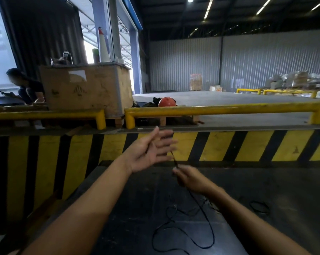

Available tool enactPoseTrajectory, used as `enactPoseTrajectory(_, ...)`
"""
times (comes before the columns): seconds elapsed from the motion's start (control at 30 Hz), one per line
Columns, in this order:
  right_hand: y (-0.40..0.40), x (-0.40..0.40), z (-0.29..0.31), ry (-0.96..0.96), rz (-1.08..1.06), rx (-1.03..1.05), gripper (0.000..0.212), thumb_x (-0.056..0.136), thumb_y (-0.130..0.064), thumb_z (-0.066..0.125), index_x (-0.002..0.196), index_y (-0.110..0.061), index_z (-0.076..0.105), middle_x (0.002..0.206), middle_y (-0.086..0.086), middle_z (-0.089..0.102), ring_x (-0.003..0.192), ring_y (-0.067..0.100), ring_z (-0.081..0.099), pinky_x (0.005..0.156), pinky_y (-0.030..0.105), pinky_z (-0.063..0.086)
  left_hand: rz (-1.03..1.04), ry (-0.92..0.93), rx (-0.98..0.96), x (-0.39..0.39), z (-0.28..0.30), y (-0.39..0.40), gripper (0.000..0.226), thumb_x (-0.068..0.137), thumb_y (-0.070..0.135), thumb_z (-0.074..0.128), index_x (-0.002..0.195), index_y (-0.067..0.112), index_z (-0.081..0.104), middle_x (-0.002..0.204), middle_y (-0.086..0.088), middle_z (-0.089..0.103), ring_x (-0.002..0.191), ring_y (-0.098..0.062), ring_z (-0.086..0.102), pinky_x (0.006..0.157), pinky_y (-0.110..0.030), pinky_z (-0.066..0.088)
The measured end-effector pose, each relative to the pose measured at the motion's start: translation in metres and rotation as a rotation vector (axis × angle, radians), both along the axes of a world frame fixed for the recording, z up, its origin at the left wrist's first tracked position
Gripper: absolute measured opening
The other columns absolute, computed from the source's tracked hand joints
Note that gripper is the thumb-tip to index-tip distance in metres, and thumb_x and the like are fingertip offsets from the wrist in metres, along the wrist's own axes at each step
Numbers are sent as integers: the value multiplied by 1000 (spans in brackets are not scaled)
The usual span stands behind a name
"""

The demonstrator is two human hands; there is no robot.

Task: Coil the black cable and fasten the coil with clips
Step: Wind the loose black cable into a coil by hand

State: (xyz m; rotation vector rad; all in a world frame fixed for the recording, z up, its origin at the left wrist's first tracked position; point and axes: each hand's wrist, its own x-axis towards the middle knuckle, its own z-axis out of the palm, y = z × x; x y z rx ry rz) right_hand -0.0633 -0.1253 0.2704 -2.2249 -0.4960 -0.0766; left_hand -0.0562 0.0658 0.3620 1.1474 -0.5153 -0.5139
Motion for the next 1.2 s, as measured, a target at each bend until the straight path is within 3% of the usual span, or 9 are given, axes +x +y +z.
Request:
enactPoseTrajectory(0.17,11,-18,-41,105,176,-429,23,99,-33,37,82,-24,50,84,-3,53,78,16,51,71,33,41,252,-75,-236,17,17,-14,45,97,45,33,138,30,44,150,-3,41,139,-26,35,111,-63,22)
enactPoseTrajectory(0.27,-8,-22,-19,63,157,-449,30,99,-31,39,98,-7,57,87,3,55,78,18,53,67,31,41,420,-246,59,29,13,-4,46,99,44,27,143,36,33,158,3,25,146,-24,18,111,-67,8)
enactPoseTrajectory(0.37,-42,-16,18,33,70,-342,19,95,-34,45,94,-21,59,87,-3,58,77,14,56,68,25,45,457,-439,521,46,0,18,46,98,46,27,144,42,27,160,4,20,147,-23,16,112,-63,11)
enactPoseTrajectory(0.47,-65,-11,60,-113,9,-224,14,93,-31,50,89,-24,61,82,-3,59,73,11,57,67,26,46,288,-605,1070,53,-17,32,46,98,47,27,144,43,24,159,1,23,144,-22,25,115,-51,21)
enactPoseTrajectory(0.53,-70,-9,85,-276,-64,-134,14,93,-26,51,90,-20,63,78,-1,60,71,14,58,65,28,47,115,-556,1226,44,-25,29,47,95,54,29,141,43,30,155,0,32,139,-22,34,113,-50,28)
enactPoseTrajectory(0.73,-64,15,98,-599,-406,65,19,93,-25,53,98,-12,66,75,-5,59,67,3,53,57,19,39,-278,-143,789,3,-17,-1,42,92,59,24,130,53,40,141,3,47,124,-29,54,78,-54,57)
enactPoseTrajectory(0.9,-48,26,40,-291,-328,20,15,95,-26,46,93,-28,61,87,-3,65,79,9,63,70,33,56,-457,-89,343,-11,-2,-24,45,88,57,32,129,47,48,138,-7,56,114,-30,62,72,-56,57)
enactPoseTrajectory(1.03,-7,-4,-8,4,-22,-159,27,97,-35,37,102,-23,61,93,-3,64,84,9,63,73,29,52,-247,-145,53,-8,20,-37,44,85,54,41,128,47,48,143,-3,48,122,-28,56,82,-62,51)
enactPoseTrajectory(1.2,-4,-29,-6,-13,133,-432,24,97,-39,37,90,-21,50,79,-2,57,66,15,55,62,34,45,116,-268,207,24,10,-27,54,88,56,34,141,51,27,160,-3,19,146,-32,17,102,-71,26)
